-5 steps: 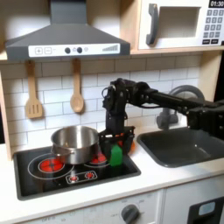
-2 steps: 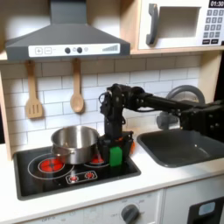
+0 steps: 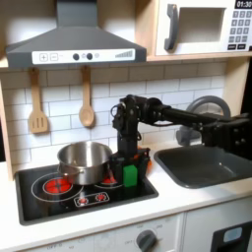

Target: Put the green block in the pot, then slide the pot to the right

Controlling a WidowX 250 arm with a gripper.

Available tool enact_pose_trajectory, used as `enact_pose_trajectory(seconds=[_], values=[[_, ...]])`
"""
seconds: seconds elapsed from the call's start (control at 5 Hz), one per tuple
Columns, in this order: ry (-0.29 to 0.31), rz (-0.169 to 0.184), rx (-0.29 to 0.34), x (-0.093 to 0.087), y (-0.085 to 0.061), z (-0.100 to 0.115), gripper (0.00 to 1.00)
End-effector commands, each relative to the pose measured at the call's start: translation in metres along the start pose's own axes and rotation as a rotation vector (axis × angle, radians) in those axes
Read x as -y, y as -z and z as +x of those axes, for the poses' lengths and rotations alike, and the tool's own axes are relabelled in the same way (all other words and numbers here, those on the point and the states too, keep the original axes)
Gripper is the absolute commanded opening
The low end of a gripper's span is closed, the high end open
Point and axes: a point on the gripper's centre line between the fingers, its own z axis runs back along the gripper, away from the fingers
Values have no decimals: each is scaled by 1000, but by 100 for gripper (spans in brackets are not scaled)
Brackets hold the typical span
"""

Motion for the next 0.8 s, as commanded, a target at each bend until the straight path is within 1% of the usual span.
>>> enact_pose_trajectory(seconds=[0.0, 0.4, 0.6], values=[[2, -3, 15, -1, -3, -2, 0], [8, -4, 41, -5, -12, -4, 0], [35, -16, 44, -3, -19, -9, 0]])
